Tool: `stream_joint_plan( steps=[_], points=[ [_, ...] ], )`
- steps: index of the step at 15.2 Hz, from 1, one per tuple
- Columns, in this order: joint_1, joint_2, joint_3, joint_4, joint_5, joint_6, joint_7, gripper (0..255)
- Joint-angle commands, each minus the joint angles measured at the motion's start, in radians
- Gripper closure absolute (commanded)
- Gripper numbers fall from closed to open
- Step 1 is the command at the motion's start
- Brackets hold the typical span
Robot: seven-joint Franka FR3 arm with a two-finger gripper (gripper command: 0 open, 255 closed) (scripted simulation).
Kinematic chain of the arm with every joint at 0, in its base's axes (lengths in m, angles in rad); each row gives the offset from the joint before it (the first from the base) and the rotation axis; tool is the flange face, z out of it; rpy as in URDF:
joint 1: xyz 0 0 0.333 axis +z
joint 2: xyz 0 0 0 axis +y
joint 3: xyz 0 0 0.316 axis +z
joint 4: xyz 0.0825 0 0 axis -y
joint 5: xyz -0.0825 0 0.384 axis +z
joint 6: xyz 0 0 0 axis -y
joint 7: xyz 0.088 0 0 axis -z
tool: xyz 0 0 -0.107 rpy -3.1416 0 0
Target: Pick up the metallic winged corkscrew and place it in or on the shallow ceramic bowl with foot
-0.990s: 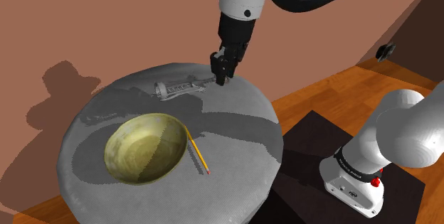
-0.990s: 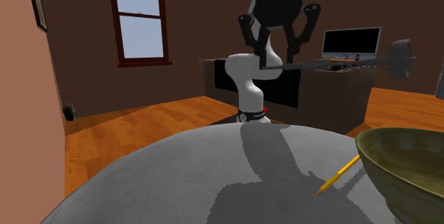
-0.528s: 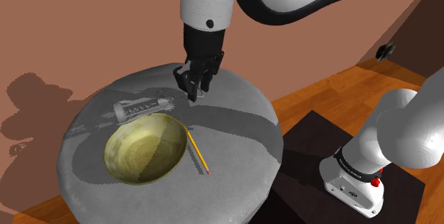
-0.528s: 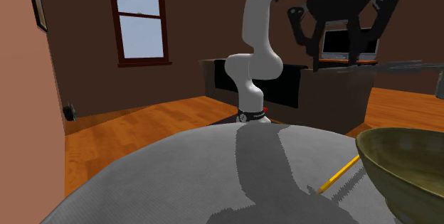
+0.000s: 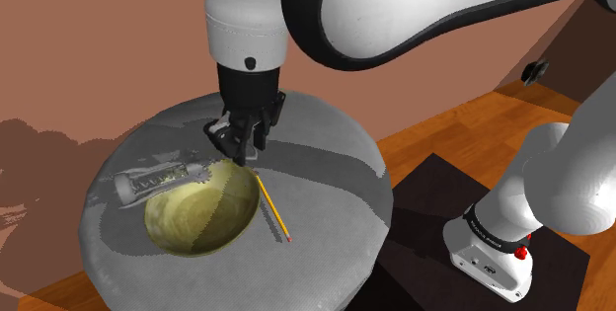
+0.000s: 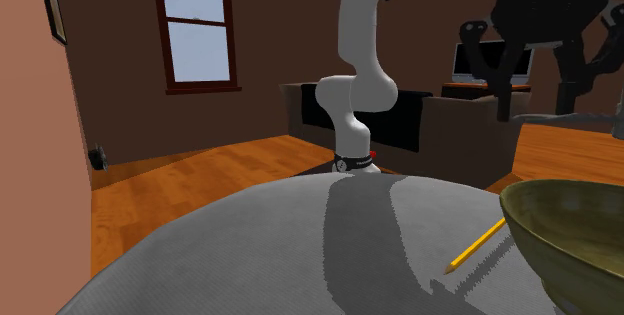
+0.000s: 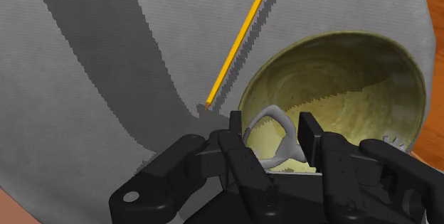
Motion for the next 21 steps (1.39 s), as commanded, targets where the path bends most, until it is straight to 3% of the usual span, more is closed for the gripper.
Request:
stream_joint_plan(
  steps=[1,10,17,18,21],
  points=[
    [0.001,0.003,0.0,-0.022,-0.002,0.025,0.002,255],
    [0.003,0.026,0.002,-0.121,-0.016,0.144,0.01,255],
    [0.003,0.026,0.002,-0.121,-0.016,0.144,0.01,255],
    [0.003,0.026,0.002,-0.121,-0.016,0.144,0.01,0],
    [0.003,0.026,0.002,-0.121,-0.016,0.144,0.01,0]
  ],
)
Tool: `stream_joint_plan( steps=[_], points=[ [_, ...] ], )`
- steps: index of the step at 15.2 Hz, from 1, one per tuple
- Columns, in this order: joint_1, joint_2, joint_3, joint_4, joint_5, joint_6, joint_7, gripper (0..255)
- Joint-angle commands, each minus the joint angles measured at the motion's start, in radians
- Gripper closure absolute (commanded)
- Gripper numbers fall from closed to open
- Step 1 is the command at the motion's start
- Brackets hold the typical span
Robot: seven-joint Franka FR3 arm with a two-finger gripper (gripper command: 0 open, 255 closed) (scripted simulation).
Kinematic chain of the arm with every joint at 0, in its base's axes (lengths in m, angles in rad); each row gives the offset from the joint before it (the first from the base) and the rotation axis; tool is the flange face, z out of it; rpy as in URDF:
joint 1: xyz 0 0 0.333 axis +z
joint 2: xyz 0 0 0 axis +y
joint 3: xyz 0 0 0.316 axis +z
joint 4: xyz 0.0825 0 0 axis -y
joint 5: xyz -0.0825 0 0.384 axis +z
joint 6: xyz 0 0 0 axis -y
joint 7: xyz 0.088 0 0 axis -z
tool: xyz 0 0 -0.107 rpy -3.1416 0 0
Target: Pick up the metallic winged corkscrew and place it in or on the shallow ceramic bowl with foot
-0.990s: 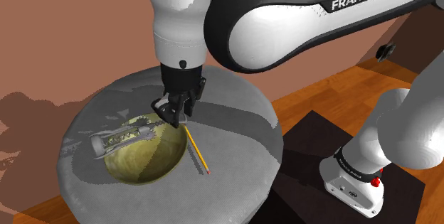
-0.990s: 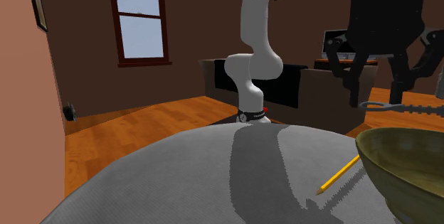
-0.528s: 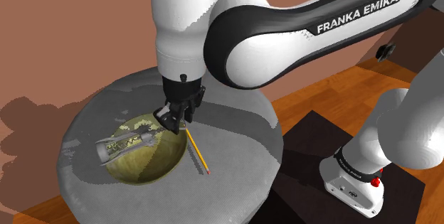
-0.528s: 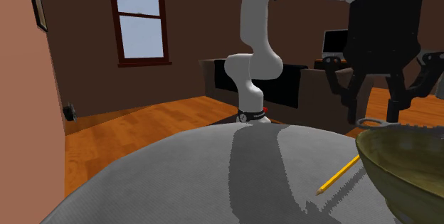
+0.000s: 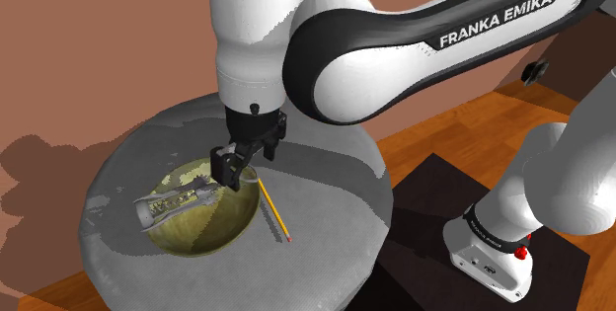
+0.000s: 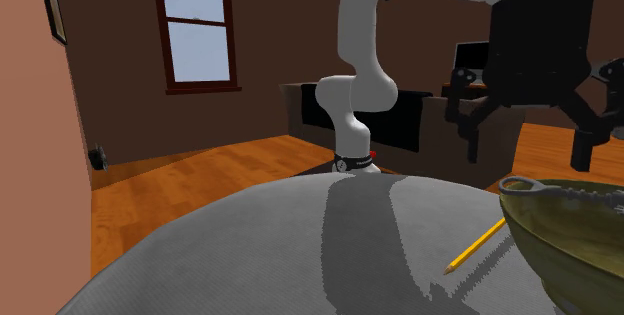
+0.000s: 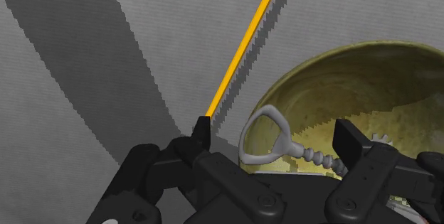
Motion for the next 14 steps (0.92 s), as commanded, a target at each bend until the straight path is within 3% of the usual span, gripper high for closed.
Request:
stream_joint_plan(
  steps=[1,6,14],
  points=[
    [0.0,0.0,0.0,0.0,0.0,0.0,0.0,0],
    [-0.006,-0.041,-0.004,0.086,0.024,-0.12,-0.017,0],
    [-0.006,-0.041,-0.004,0.086,0.024,-0.12,-0.017,0]
  ],
)
